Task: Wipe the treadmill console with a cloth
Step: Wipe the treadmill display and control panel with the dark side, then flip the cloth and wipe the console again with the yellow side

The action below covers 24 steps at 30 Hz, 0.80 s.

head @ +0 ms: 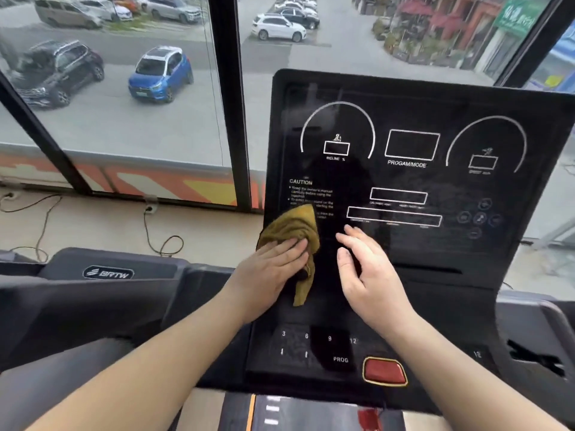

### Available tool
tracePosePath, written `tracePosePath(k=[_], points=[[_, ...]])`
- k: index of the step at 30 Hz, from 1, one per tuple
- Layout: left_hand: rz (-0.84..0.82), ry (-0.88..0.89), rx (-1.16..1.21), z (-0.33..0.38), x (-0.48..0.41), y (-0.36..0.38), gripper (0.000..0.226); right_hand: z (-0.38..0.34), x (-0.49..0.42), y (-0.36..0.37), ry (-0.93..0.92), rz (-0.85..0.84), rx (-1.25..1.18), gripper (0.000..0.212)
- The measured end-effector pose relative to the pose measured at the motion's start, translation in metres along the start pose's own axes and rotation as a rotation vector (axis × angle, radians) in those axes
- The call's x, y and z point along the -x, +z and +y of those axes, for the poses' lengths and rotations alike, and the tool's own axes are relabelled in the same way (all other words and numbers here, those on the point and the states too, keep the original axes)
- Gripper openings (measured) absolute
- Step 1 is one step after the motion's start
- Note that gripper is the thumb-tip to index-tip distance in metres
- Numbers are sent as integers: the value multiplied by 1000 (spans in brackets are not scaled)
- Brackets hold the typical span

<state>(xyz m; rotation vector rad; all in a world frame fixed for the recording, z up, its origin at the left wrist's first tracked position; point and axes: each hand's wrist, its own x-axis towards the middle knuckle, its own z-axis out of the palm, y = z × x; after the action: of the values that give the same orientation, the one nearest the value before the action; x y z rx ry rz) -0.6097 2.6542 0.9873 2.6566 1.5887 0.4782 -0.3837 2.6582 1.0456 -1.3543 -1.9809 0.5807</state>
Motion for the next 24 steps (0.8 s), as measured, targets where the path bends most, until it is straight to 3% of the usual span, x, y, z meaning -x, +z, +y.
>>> tracePosePath(k=[5,11,14,18,24], points=[[-88,-322,485,59,19,-9,35,12,53,-14,185,-53,-161,24],[-70,-478,990,168,18,-8,17,37,134,-57,431,-72,-302,16],[-129,-530,1228,245,13,-8,13,52,183,-96,534,35,-383,11],[-238,-451,1350,351,10,2,16,75,273,-169,663,236,-387,5],[-515,-195,1239,532,37,37,20,103,452,-275,812,414,-213,13]])
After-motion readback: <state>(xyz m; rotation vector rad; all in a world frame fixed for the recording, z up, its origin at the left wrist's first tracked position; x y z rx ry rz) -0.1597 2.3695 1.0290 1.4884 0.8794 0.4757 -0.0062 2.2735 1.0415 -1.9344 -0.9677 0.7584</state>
